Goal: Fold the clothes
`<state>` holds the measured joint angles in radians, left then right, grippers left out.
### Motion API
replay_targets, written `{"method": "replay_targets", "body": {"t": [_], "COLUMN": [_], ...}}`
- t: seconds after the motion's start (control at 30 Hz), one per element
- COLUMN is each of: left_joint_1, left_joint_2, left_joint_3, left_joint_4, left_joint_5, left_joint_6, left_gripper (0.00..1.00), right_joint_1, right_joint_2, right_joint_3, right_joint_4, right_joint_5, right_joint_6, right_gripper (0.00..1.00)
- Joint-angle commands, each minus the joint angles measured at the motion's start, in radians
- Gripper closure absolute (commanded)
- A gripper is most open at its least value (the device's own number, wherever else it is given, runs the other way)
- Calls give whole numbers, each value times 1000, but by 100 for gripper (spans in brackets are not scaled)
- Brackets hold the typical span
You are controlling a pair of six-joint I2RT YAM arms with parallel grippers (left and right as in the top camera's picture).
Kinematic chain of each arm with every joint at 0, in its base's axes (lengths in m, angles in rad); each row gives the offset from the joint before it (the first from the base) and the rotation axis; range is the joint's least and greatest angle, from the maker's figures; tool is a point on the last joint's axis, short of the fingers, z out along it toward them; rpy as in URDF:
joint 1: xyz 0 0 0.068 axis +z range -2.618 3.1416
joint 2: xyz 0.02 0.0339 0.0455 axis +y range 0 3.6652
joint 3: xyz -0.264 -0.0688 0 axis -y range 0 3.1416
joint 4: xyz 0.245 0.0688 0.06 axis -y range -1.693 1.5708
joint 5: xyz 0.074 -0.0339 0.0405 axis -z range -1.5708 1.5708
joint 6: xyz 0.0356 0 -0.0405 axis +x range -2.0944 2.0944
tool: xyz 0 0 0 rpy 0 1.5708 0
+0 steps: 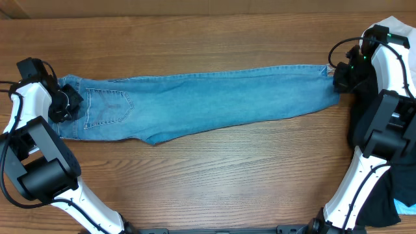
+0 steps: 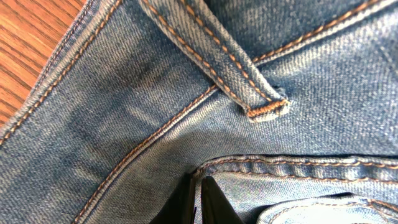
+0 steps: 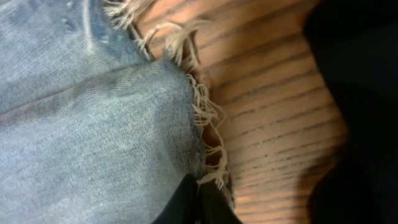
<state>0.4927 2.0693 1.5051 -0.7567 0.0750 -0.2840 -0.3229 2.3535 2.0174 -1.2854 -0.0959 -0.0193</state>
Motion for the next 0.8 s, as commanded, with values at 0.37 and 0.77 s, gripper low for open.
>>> {"method": "replay_targets", "body": {"t": [0.37, 0.77], "left_joint_1": [4, 4], "left_joint_2": [19, 19], "left_joint_3": [16, 16], "left_joint_4": [-2, 1], "left_joint_5": [-8, -7], "left_joint_6": [20, 19], "left_gripper": [91, 91], "right_joint_1": [0, 0], "right_joint_2": [-135, -206], "right_joint_3": [187, 228], "right_joint_4": [-143, -41], "right_joint_5": [-40, -34], "right_joint_6": [23, 23], "right_gripper": [96, 96]}}
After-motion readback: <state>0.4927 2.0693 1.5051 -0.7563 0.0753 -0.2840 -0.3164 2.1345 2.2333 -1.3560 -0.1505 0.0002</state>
